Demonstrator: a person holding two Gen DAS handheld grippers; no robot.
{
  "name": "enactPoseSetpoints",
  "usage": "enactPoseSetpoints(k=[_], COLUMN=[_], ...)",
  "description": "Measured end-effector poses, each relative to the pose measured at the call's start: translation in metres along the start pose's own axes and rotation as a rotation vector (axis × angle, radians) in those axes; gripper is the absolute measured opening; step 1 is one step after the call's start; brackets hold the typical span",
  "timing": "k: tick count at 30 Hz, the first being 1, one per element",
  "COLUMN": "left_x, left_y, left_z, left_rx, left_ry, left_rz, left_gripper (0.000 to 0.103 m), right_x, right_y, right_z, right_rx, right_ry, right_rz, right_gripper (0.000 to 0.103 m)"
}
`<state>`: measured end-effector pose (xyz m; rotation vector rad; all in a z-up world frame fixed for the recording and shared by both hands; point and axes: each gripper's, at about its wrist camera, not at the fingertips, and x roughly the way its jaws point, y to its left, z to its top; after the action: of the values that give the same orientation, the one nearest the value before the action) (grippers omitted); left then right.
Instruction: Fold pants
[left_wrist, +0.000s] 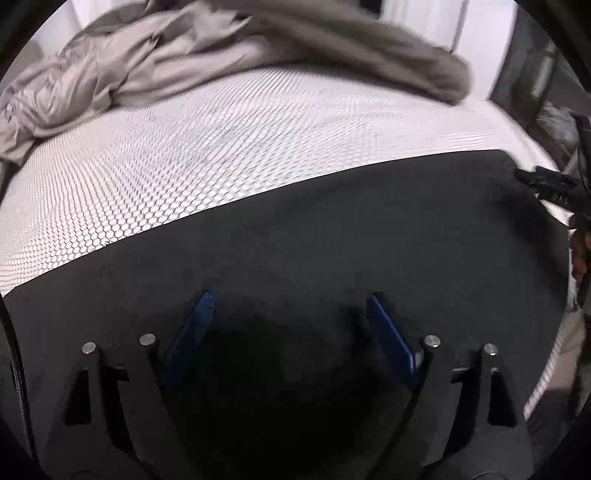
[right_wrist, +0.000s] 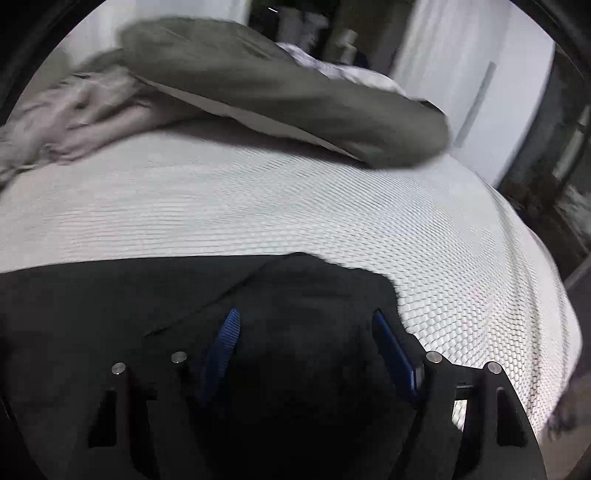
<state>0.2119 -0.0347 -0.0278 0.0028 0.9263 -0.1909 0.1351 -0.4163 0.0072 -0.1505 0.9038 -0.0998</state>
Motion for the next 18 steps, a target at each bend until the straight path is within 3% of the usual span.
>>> enactPoseSetpoints(k=[4,8,12,15,18], left_x=[-0.025,-0.021,-0.023,-0.024,-0.025], left_y=[-0.023,-0.047,-0.069,-0.07,-0.061], left_z=[-0.027,-0.049,-0.068,-0.077,-0.082], left_rx=[-0.017,-0.03,0.078,0.094,0.075], left_ry=[-0.029,0.033,0.005,-0.009,-0.001], left_rz=[-0.089,-0.171,-0.078,-0.047,-0.055], left_gripper=[0.088,0.088,0.091,0.1,0.102], right_x=[-0.035,-0.043,-0.045,-0.045,-0.04], right_y=[0.036,0.066,0.074,0.04,-0.003], right_z=[-0.032,-0.069,-0.1,-0.106,-0.109], right_rx=[-0.109,-0.241,-0.351,-0.289,-0.186], right_ry=[-0.023,0.039,0.052,0.058,0.055], right_rz=[0.186,0.314,0.292,0.256,0.116], right_gripper=[0.085,0.085,0.085,0.087,0.09])
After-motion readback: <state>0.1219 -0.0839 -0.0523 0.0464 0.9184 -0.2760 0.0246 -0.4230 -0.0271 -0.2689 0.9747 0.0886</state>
